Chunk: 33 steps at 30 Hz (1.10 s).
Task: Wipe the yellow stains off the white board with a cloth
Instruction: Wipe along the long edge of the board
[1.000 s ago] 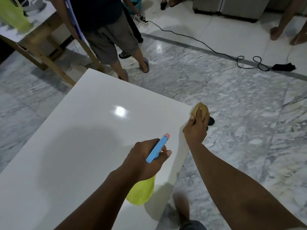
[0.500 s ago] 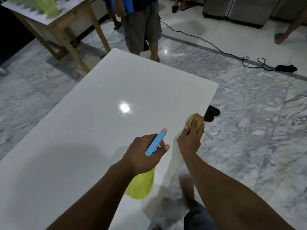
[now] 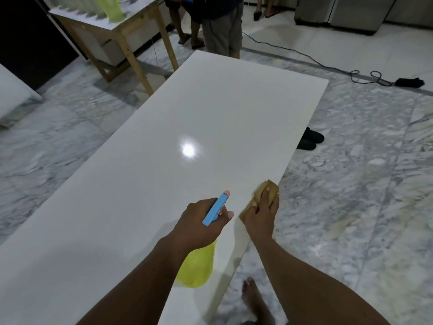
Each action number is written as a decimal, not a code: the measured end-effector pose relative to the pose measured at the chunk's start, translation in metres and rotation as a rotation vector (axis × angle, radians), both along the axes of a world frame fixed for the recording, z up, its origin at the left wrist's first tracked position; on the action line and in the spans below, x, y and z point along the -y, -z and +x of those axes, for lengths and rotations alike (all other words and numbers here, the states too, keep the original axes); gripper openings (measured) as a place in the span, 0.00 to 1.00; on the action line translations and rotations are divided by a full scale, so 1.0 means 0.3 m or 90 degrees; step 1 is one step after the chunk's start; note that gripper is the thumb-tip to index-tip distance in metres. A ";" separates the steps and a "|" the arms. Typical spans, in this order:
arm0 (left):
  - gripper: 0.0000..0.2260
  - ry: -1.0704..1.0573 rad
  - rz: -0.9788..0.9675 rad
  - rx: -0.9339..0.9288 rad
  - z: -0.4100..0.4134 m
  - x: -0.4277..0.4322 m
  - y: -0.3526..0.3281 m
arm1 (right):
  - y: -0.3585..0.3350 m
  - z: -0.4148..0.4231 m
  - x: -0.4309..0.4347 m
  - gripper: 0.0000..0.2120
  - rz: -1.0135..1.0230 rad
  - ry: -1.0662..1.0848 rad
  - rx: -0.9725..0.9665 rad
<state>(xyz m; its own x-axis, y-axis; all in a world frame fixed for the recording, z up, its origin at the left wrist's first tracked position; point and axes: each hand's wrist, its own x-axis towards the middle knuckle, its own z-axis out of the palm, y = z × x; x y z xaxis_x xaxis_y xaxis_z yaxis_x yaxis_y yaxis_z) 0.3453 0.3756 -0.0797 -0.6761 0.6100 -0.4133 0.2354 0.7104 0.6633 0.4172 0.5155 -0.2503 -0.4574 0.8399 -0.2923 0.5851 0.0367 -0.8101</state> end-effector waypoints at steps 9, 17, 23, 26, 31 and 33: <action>0.12 0.009 0.038 -0.065 0.255 0.377 -0.046 | -0.032 0.241 0.450 0.31 -0.002 -0.110 0.023; 0.14 -0.036 -0.016 -0.059 0.494 0.885 -0.085 | -0.041 0.477 0.928 0.32 -0.032 -0.142 0.023; 0.14 -0.106 -0.020 -0.061 0.603 1.270 -0.133 | -0.024 0.561 1.273 0.33 -0.012 -0.114 0.024; 0.13 -0.110 -0.033 -0.084 0.631 1.469 -0.133 | 0.004 0.605 1.425 0.33 -0.033 -0.107 0.002; 0.13 -0.083 -0.040 -0.102 0.690 1.817 -0.104 | 0.013 0.651 1.715 0.33 0.039 -0.050 0.111; 0.13 -0.078 -0.031 -0.102 0.715 1.963 -0.091 | 0.021 0.694 1.836 0.33 0.068 -0.065 0.129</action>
<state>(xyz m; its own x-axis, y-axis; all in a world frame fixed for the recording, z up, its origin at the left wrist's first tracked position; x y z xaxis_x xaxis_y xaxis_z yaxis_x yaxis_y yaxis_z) 0.5599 -0.2135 -0.0525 -0.8039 0.5007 -0.3209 0.2449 0.7704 0.5886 0.6253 -0.0353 -0.2566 -0.4827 0.8230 -0.2995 0.7242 0.1829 -0.6649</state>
